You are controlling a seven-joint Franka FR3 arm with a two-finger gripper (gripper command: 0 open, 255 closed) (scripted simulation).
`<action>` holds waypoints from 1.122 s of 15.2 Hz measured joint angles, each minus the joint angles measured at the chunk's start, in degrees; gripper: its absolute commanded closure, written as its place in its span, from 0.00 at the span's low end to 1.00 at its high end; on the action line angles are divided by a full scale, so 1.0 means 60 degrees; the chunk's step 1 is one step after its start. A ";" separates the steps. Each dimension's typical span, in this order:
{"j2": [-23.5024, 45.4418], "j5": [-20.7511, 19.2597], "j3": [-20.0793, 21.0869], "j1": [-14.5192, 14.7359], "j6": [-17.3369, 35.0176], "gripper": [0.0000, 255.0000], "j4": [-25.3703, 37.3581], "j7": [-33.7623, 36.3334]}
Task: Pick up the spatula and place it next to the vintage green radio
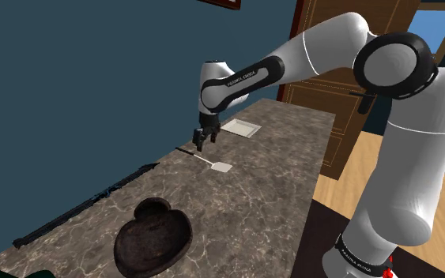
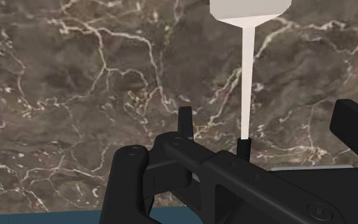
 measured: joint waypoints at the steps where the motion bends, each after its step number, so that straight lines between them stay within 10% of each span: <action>1: 0.0263 0.0011 0.0026 0.0020 0.0104 0.00 0.0179 -0.0037; 16: 0.1263 0.0015 0.0067 0.0060 0.0966 0.00 0.0352 -0.0055; 17: 0.1263 0.0015 0.0067 0.0060 0.0966 1.00 0.0352 -0.0055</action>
